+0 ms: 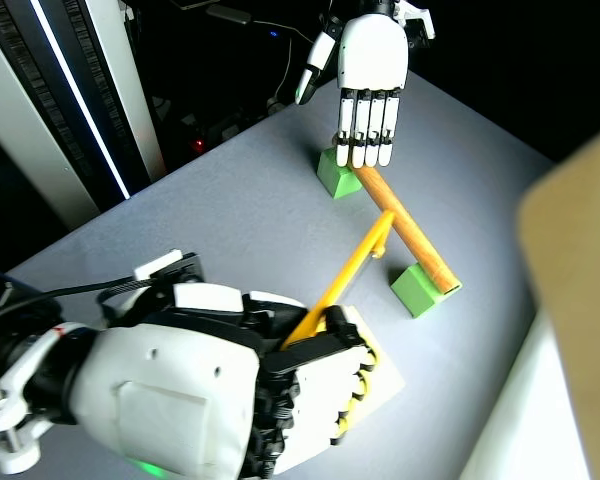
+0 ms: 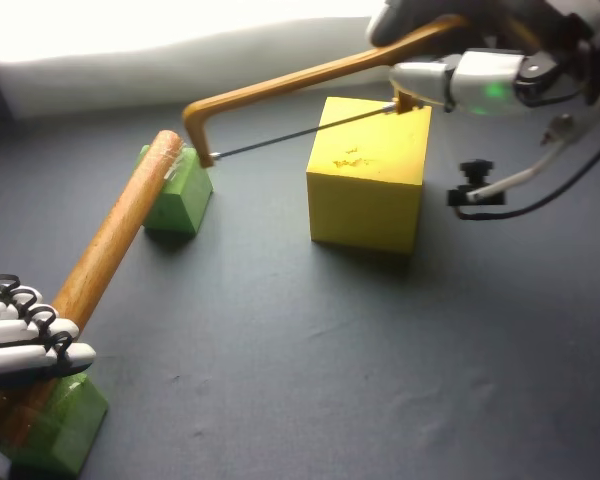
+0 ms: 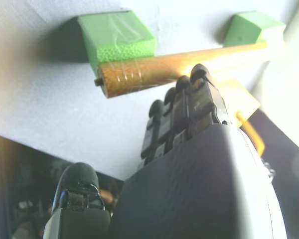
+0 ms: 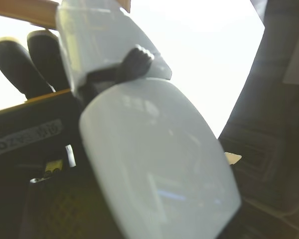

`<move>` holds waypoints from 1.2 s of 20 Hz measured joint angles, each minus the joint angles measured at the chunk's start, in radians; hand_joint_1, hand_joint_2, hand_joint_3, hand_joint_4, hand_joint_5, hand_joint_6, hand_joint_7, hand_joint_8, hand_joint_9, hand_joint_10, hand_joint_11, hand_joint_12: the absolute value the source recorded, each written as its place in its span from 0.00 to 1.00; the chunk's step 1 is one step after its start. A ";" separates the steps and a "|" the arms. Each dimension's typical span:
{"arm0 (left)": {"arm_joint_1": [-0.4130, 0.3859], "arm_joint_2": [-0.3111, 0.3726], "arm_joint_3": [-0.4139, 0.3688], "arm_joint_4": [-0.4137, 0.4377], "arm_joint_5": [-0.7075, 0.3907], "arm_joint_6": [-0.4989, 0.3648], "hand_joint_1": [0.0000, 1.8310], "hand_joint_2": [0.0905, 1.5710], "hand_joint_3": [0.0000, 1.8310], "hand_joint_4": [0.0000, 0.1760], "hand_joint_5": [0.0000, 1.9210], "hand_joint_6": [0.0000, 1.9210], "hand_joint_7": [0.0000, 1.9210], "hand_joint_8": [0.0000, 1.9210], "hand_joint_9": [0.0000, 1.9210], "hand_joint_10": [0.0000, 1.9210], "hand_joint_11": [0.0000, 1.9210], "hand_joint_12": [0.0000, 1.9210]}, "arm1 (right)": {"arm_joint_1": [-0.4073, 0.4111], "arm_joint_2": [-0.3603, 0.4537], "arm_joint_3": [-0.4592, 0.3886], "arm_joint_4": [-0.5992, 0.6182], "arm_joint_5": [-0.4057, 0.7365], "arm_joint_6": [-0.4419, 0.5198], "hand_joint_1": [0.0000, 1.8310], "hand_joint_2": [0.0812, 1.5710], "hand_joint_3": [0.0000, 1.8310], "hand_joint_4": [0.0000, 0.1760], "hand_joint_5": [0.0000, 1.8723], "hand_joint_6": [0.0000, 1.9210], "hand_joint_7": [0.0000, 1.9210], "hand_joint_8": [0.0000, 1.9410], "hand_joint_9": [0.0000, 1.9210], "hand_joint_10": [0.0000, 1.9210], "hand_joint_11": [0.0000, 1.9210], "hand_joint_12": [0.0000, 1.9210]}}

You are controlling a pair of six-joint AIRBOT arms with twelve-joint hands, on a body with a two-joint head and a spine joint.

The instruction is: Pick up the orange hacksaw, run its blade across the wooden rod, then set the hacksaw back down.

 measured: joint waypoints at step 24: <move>0.004 0.000 0.000 0.000 0.005 0.000 0.01 0.75 0.00 0.00 0.01 0.00 0.00 0.00 0.00 0.00 0.01 0.01 | 0.063 -0.245 0.064 0.215 -0.097 -0.367 0.75 0.69 0.00 0.00 0.45 0.51 0.52 0.50 0.53 0.61 0.42 0.64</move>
